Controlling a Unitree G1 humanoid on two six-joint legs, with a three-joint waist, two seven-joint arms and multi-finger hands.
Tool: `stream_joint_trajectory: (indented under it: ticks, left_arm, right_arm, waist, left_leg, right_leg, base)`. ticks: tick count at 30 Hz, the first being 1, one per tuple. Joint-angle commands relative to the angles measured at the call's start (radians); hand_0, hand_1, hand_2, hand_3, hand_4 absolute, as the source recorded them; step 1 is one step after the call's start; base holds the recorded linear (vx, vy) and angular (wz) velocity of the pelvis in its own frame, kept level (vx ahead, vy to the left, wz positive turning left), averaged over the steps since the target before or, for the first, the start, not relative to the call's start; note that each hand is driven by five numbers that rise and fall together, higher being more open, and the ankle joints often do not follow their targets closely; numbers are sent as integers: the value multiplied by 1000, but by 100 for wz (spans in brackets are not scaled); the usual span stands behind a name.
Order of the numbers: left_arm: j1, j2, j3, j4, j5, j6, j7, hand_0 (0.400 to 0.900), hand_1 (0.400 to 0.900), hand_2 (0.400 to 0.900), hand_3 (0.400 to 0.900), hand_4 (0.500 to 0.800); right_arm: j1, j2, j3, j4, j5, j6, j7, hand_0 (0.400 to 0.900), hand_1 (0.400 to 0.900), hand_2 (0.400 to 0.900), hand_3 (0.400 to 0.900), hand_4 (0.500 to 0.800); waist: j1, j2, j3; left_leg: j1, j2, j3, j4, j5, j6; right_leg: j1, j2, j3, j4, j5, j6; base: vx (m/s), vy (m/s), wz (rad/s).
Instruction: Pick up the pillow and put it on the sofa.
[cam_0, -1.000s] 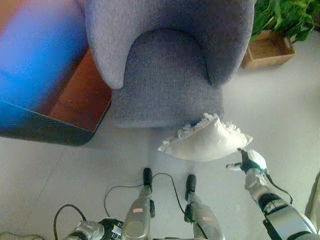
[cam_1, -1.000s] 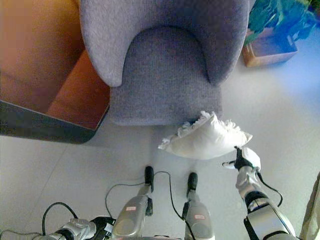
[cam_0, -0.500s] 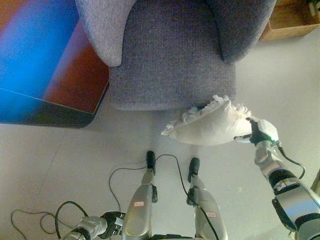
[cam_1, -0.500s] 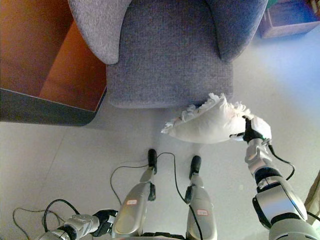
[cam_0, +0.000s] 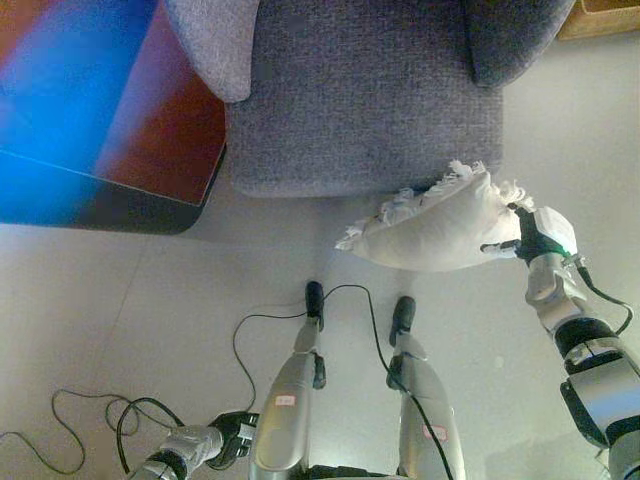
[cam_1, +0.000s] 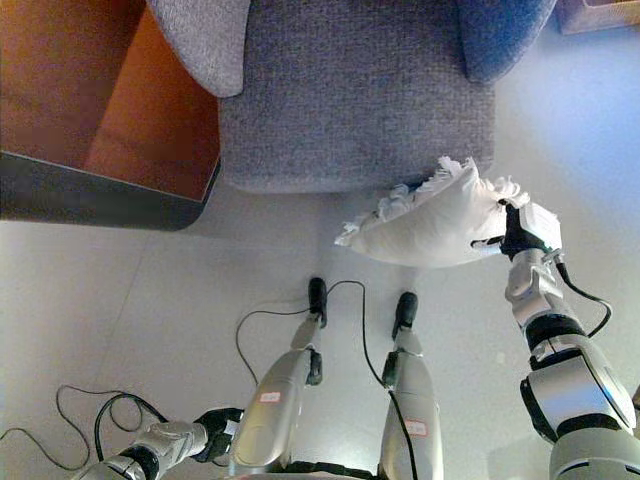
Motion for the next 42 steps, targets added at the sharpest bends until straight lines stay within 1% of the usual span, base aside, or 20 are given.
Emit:
stream_joint_trajectory:
  ticks: [1,5,12,16,19,20,21,23,31,38,42]
  left_arm:
    - [-9,-24,4,-3,-79,12,-26,900,900,900,900,800]
    - [-8,-31,-2,-6,-90,21,-39,900,900,900,900,800]
    - [2,-33,-12,-12,-99,19,-63,900,900,900,900,800]
    - [5,-35,-18,-19,-107,19,-69,900,900,900,900,800]
    - [10,-33,-16,-23,-111,19,-72,900,900,900,900,800]
    - [10,-33,-18,-26,-114,24,-72,900,900,900,900,800]
    - [10,-32,-18,-28,-116,28,-71,900,900,900,900,800]
    - [10,-32,-18,-29,-118,31,-71,900,900,900,900,800]
    - [17,-32,-22,-35,-123,21,-70,900,900,900,900,800]
    - [14,-34,-26,-42,-127,32,-62,900,900,900,900,800]
    - [12,-29,-21,-42,-125,33,-68,900,900,900,900,800]
  right_arm:
    - [-104,-134,58,-77,10,-33,-17,900,900,900,900,800]
    - [-144,-125,82,-98,0,-32,-3,900,900,900,900,800]
    - [-227,-117,116,-117,26,-26,34,900,900,900,900,800]
    - [-261,-105,131,-139,57,2,58,900,900,900,900,800]
    - [-287,-97,140,-155,65,9,103,900,900,900,900,800]
    - [-294,-96,143,-164,63,12,111,688,688,688,688,673]
    - [-301,-98,148,-169,67,15,123,400,400,400,400,500]
    - [-316,-104,159,-167,67,23,121,400,400,400,400,500]
    - [-338,-112,159,-154,84,12,133,400,400,400,400,500]
    - [-333,-119,148,-152,99,9,141,400,400,400,400,500]
    - [-326,-122,146,-147,109,-6,153,400,400,400,400,500]
  waist:
    - [-8,19,24]
    - [-5,37,24]
    - [5,67,24]
    - [10,76,24]
    - [14,81,24]
    - [14,82,24]
    - [15,83,24]
    - [17,85,24]
    - [22,88,24]
    - [16,86,24]
    - [14,80,24]
  left_leg:
    - [-45,-44,-68,77,-108,-15]
    - [-66,-51,-68,89,-105,-15]
    - [-100,-56,-63,102,-97,-19]
    - [-117,-57,-62,108,-94,-21]
    - [-131,-57,-63,117,-93,-22]
    - [-134,-57,-62,118,-92,-23]
    - [-137,-57,-62,119,-91,-23]
    - [-141,-57,-62,120,-89,-24]
    - [-141,-57,-61,121,-90,-23]
    - [-131,-60,-59,127,-95,-22]
    - [-117,-58,-56,126,-100,-20]
  right_leg:
    - [-47,47,-27,165,-125,-16]
    - [-69,43,-27,183,-132,-20]
    - [-103,40,-24,206,-142,-24]
    - [-120,41,-22,217,-147,-28]
    - [-133,42,-21,228,-152,-30]
    - [-136,43,-21,229,-152,-31]
    - [-139,43,-21,232,-154,-32]
    - [-143,45,-21,237,-156,-33]
    - [-145,46,-22,240,-158,-32]
    - [-137,45,-20,235,-155,-32]
    - [-123,46,-20,226,-153,-31]
  base:
    - [1,70,4]
    - [7,75,4]
    - [3,58,3]
    - [-1,36,0]
    - [0,0,0]
    - [0,0,0]
    - [0,0,0]
    - [0,0,0]
    - [-6,8,-3]
    - [0,5,-1]
    - [0,0,0]
